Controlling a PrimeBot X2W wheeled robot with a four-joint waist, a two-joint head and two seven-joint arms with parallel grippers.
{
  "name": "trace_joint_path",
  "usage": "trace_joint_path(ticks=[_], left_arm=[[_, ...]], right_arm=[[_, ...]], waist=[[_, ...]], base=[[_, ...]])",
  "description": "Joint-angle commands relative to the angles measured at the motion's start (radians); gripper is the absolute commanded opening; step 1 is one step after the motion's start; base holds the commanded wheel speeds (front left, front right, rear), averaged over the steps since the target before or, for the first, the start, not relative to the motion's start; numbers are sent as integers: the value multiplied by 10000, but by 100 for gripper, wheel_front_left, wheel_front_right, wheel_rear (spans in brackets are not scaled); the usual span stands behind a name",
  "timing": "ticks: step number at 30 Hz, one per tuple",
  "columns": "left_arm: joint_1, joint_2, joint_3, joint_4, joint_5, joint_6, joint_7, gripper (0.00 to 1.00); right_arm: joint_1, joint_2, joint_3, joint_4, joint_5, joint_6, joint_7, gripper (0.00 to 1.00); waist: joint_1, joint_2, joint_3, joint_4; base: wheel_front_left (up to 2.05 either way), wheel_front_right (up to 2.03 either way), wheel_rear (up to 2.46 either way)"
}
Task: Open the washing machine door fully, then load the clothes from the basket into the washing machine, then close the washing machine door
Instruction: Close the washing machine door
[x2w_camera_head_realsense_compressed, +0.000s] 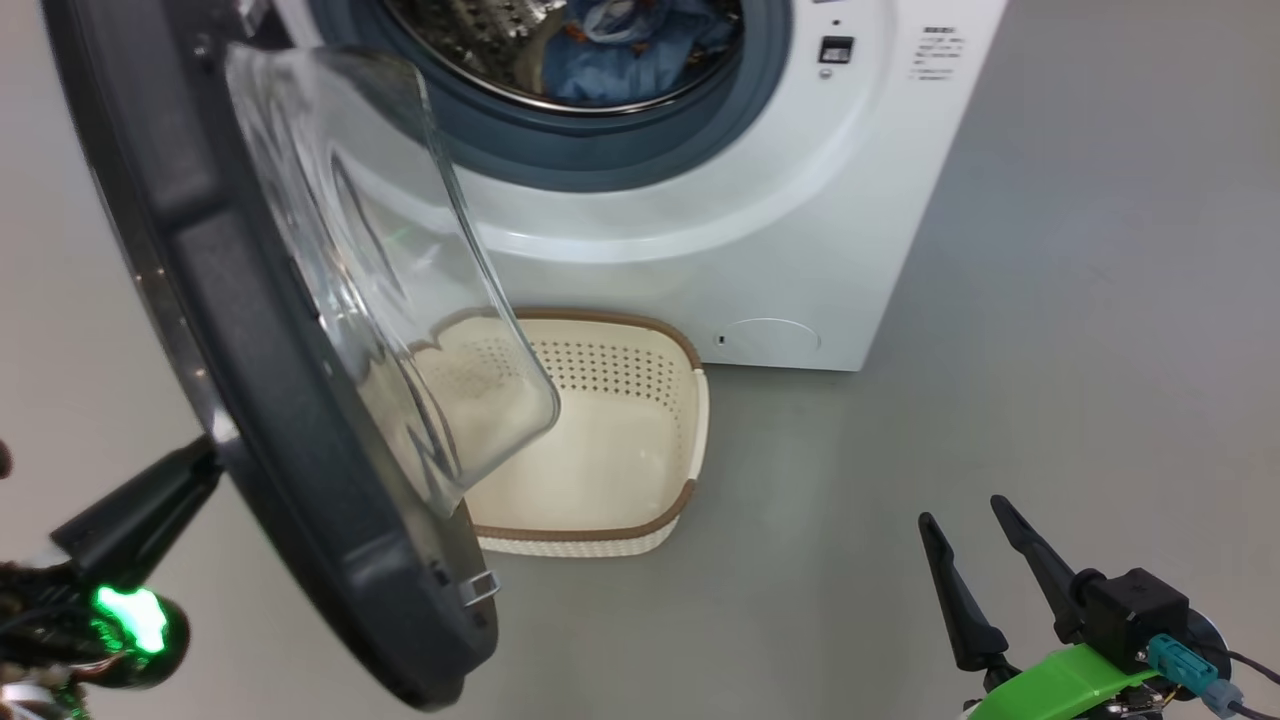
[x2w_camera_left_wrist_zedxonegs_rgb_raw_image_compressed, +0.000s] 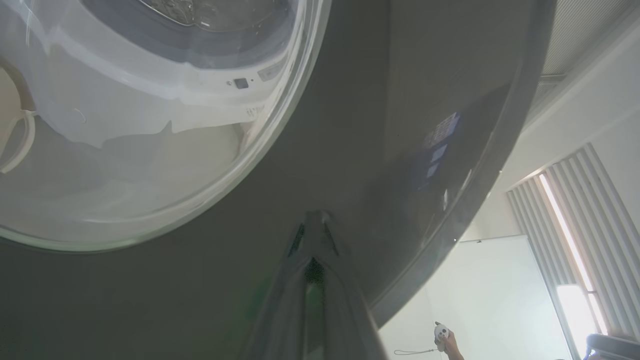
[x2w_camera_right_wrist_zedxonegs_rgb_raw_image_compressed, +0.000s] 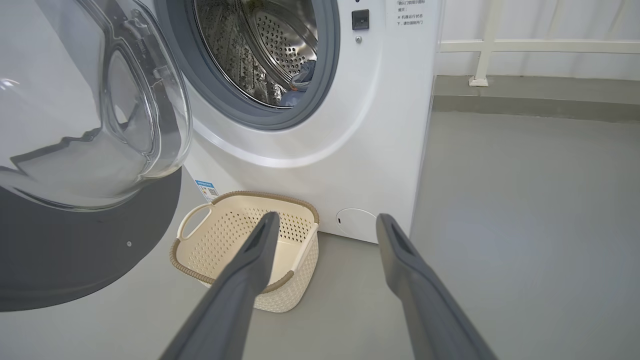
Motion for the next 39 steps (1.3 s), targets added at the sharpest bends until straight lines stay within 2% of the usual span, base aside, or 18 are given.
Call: trace_joint_path(ticks=[1,12,26,34,39], left_arm=[[-246,160,69,-210,76,-117,45,0],[-717,-264,-1227,245,-75,-858,-1026,0],[-1816,-293,-2880,1856,-119,-2156,-3736,0],[-2505,-293,-3546,2383,-108,-2423,-5080,0],[-3098,-294,-3907,2764,421,-2459,-6327,0]], right_arm=[[-303,-2,269,-185,127,92,-129,100],[-407,132,329,76,203,92,-355,100],[-581,221,313,348,243,92,-571,100],[-678,256,339,411,260,92,-639,100],[-762,288,361,491,273,92,-698,100]], waist=[[0,0,-18,-288],[0,0,48,-1208],[0,0,316,-2097],[0,0,454,-2385],[0,0,550,-2557]], base=[[0,0,0],[0,0,0],[0,0,0],[0,0,0],[0,0,0]])
